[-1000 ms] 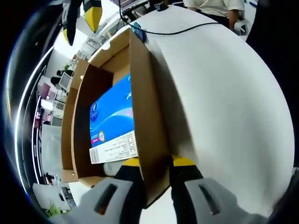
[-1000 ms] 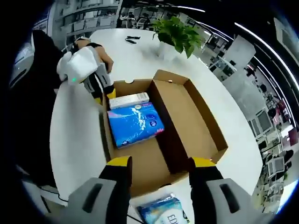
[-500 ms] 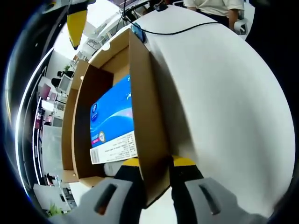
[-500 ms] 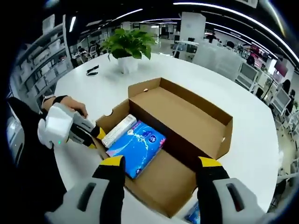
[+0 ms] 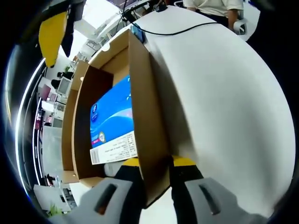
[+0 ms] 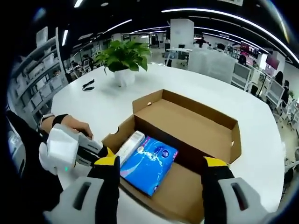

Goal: Operate the shoe box by opening the lid, removing the specified soft item, and placing it in the target area until the item is outside and the box remains undamaged.

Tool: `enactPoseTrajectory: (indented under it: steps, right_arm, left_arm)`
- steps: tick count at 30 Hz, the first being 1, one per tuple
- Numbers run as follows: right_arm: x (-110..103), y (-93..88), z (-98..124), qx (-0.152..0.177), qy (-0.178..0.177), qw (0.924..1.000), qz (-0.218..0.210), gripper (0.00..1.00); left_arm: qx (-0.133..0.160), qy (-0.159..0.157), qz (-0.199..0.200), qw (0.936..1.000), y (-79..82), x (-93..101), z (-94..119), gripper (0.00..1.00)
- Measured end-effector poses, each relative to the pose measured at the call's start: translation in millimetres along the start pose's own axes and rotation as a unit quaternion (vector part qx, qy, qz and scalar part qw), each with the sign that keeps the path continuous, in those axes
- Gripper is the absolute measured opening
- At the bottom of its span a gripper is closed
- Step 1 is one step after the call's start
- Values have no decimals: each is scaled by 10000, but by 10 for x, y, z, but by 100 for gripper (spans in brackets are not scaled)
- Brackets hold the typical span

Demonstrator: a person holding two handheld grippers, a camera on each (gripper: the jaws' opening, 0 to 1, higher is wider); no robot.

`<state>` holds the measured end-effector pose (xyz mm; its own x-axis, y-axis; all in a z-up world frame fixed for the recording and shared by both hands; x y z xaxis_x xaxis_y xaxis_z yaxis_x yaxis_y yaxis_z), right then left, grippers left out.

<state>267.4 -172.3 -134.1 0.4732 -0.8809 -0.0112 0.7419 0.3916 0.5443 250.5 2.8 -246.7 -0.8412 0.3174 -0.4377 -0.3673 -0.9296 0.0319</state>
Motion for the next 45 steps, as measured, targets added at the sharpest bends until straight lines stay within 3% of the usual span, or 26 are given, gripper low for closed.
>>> enactPoseTrajectory:
  steps: [8, 13, 24, 45]
  right_arm:
    - [-51, -87, -253, -180, -366, 9986, -334, 78]
    - [-124, -178, -545, -302, -72, 9979, -566, 78]
    - [-93, -242, -994, -622, 14, 9956, -707, 76]
    - [-188, -295, -1114, -584, 128, 9938, -937, 72]
  left_arm:
    - [5, -2, -18, 10000, 15, 19, 4, 18]
    - [36, -12, -36, 10000, 15, 14, 3, 18]
    - [22, 0, -25, 10000, 22, 19, -2, 18]
    - [-17, -2, -10, 10000, -11, -1, 1, 18]
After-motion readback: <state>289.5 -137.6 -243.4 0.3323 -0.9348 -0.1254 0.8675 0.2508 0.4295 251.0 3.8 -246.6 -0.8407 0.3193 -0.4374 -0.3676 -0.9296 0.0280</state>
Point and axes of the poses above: the point that each gripper's makers call its tool centre point, and the gripper's own axes: z roughly backward along the fingers, x roughly to its right, y roughly out of its top, the point moved 8 cm from there along z, roughly backward along the fingers, and after that the axes turned 15 degrees about -x, right-handed, at the moved point
